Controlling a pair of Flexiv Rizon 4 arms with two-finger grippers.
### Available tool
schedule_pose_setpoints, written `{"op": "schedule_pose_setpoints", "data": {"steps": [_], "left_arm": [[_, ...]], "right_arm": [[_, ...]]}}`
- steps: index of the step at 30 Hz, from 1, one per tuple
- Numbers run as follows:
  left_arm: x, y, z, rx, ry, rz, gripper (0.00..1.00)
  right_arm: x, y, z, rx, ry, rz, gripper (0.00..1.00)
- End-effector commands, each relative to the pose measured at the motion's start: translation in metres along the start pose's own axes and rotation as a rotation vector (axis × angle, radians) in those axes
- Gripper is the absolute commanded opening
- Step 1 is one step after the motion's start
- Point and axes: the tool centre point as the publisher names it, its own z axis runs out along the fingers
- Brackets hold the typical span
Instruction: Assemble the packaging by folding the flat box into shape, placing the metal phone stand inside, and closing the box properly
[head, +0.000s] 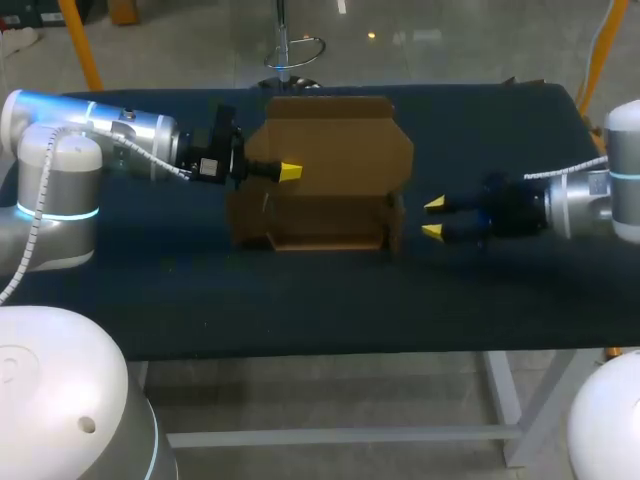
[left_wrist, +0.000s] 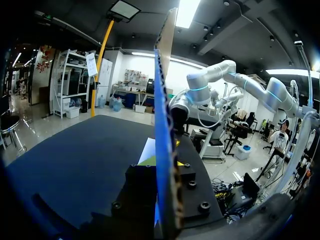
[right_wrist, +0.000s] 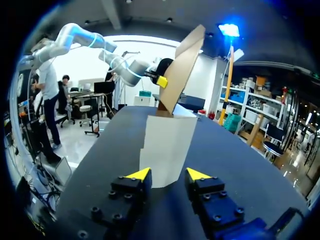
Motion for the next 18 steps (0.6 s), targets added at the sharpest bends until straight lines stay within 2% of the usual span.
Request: {"op": "schedule_pose_setpoints", "data": {"steps": [1, 18], "left_arm": [[-0.001, 0.005, -0.001, -0.003, 0.001, 0.0, 0.0], [-0.001, 0.005, -0.001, -0.003, 0.001, 0.0, 0.0]], "right_arm": [[-0.01, -0.003, 0.012, -0.02, 0.062, -0.001, 0.47], [-0.011, 0.006, 0.038, -0.066, 0.077, -0.001, 0.45]]}}
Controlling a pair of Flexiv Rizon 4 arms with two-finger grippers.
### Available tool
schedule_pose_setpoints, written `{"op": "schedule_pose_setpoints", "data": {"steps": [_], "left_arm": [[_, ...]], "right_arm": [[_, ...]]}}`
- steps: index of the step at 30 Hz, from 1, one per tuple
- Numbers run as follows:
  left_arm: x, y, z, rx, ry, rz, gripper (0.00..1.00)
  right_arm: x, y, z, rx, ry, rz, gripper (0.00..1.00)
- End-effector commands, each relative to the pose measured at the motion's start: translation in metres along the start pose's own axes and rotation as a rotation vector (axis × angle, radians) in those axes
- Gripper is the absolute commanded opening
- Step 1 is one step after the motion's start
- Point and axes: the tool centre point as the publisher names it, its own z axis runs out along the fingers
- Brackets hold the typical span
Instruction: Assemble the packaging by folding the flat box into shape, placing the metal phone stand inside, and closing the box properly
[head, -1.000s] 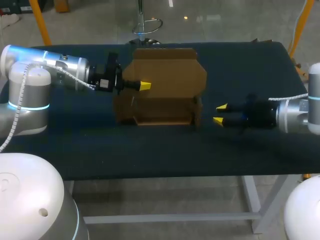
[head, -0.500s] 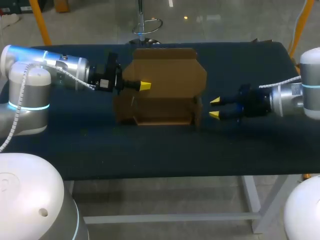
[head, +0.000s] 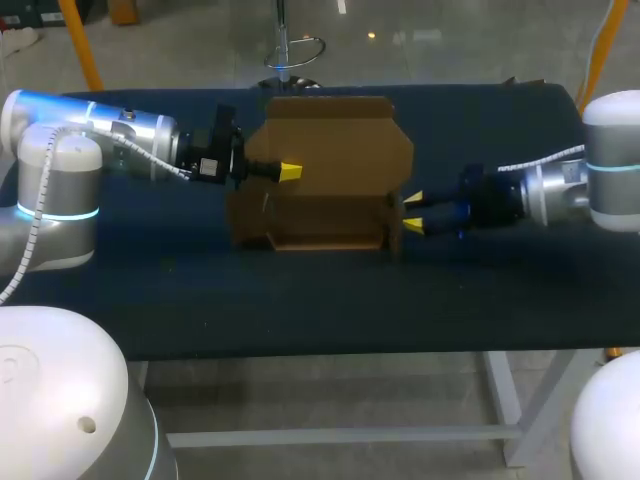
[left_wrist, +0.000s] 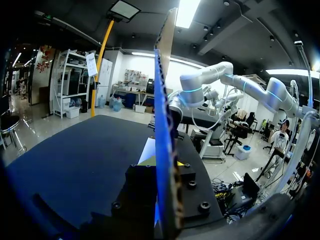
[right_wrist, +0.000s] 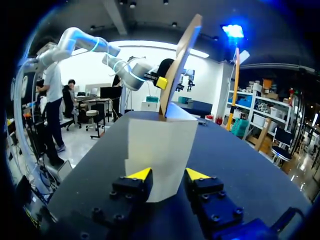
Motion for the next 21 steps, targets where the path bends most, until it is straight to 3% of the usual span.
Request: {"op": "schedule_pose_setpoints", "data": {"steps": [1, 21], "left_arm": [[-0.001, 0.005, -0.001, -0.003, 0.001, 0.0, 0.0], [-0.001, 0.005, -0.001, -0.003, 0.001, 0.0, 0.0]], "right_arm": [[-0.001, -0.002, 0.005, -0.009, 0.007, 0.003, 0.45], [0.016, 0.009, 0.031, -0.016, -0.001, 0.037, 0.44]]}}
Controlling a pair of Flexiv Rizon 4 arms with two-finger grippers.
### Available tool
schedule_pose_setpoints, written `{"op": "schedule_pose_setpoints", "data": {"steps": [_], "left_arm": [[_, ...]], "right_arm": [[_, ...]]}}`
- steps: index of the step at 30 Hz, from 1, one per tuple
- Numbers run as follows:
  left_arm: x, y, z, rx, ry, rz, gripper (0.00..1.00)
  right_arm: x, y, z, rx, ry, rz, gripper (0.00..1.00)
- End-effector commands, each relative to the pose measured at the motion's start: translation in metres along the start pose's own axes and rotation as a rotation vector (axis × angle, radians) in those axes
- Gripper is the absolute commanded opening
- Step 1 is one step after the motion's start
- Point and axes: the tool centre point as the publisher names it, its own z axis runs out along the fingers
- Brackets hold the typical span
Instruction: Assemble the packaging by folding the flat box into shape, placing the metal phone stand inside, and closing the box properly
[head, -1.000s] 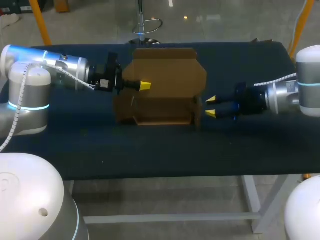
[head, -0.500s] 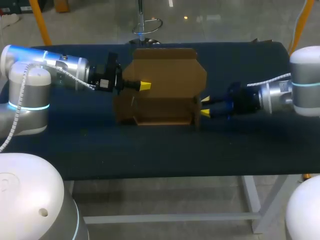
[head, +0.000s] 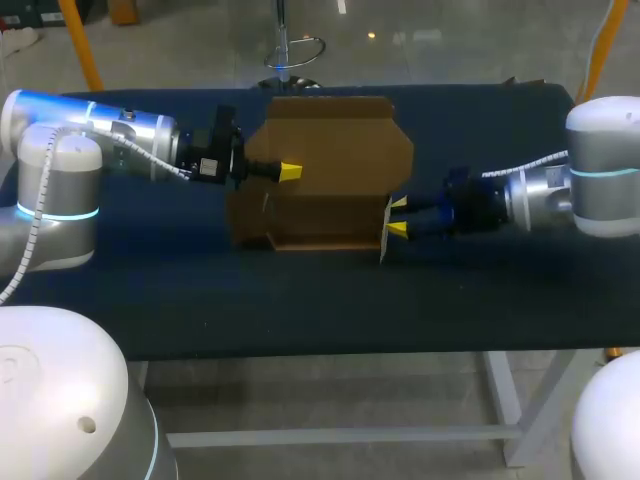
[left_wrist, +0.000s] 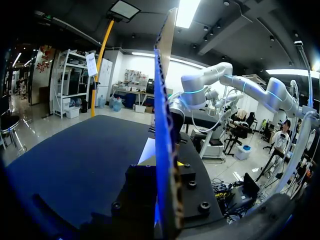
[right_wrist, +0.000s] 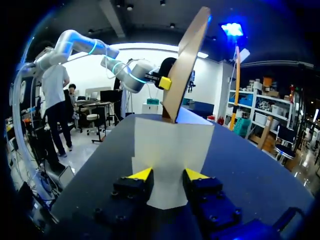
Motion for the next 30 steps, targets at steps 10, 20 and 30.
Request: {"op": "schedule_pose_setpoints", "data": {"steps": [10, 20, 30], "left_arm": [[-0.001, 0.0047, -0.0007, -0.003, 0.001, 0.0, 0.0], [-0.001, 0.0047, -0.0007, -0.003, 0.001, 0.0, 0.0], [-0.001, 0.0047, -0.0007, -0.003, 0.001, 0.0, 0.0]], "right_arm": [[0.0061, -0.0001, 0.0091, -0.002, -0.098, 0.044, 0.47], [0.0076, 0.0011, 0.0138, 0.007, -0.197, 0.079, 0.47], [0.0075, 0.0016, 0.0164, -0.011, -0.28, 0.131, 0.48]]}}
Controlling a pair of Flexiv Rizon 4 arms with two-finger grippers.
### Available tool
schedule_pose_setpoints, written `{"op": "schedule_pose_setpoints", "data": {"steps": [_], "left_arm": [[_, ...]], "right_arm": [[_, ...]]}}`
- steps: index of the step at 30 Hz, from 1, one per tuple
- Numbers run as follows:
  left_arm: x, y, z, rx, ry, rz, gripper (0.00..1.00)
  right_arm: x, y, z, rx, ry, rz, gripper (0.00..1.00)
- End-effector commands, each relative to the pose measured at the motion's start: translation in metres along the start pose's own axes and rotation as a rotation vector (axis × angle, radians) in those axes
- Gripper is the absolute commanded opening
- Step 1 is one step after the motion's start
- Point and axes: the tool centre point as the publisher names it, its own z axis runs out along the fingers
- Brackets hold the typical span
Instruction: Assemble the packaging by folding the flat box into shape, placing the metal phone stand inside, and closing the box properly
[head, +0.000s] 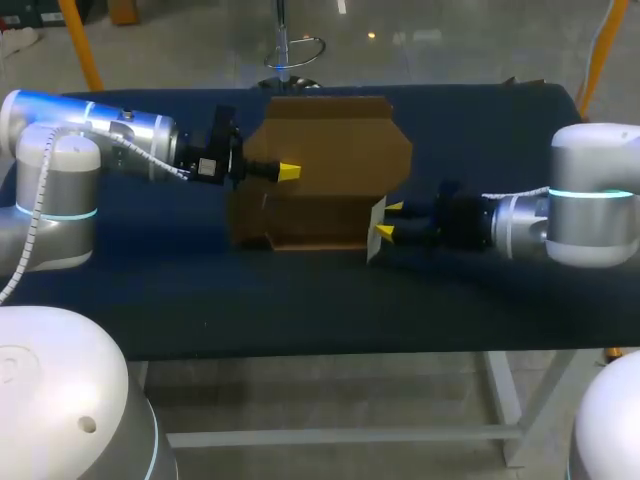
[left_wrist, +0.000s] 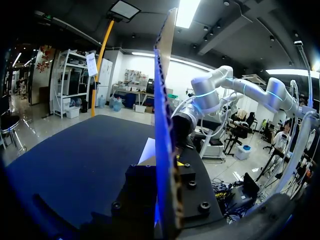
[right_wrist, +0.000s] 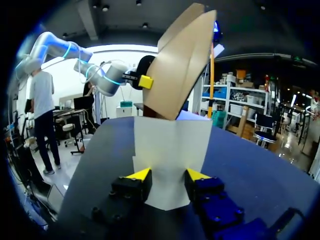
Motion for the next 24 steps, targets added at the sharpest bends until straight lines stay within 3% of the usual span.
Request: {"op": "schedule_pose_setpoints", "data": {"steps": [1, 18, 20, 24], "left_arm": [[-0.001, 0.004, 0.001, -0.003, 0.002, 0.0, 0.0], [-0.001, 0.004, 0.001, -0.003, 0.002, 0.0, 0.0], [-0.001, 0.004, 0.001, -0.003, 0.002, 0.0, 0.0], [-0.001, 0.004, 0.001, -0.003, 0.002, 0.0, 0.0]], "right_arm": [[0.005, 0.0, 0.004, -0.014, -0.044, 0.007, 0.48], [0.002, -0.004, 0.011, 0.002, -0.217, 0.09, 0.49], [0.003, -0.004, 0.013, 0.008, -0.24, 0.095, 0.53], [0.004, -0.004, 0.016, 0.016, -0.275, 0.106, 0.5]]}}
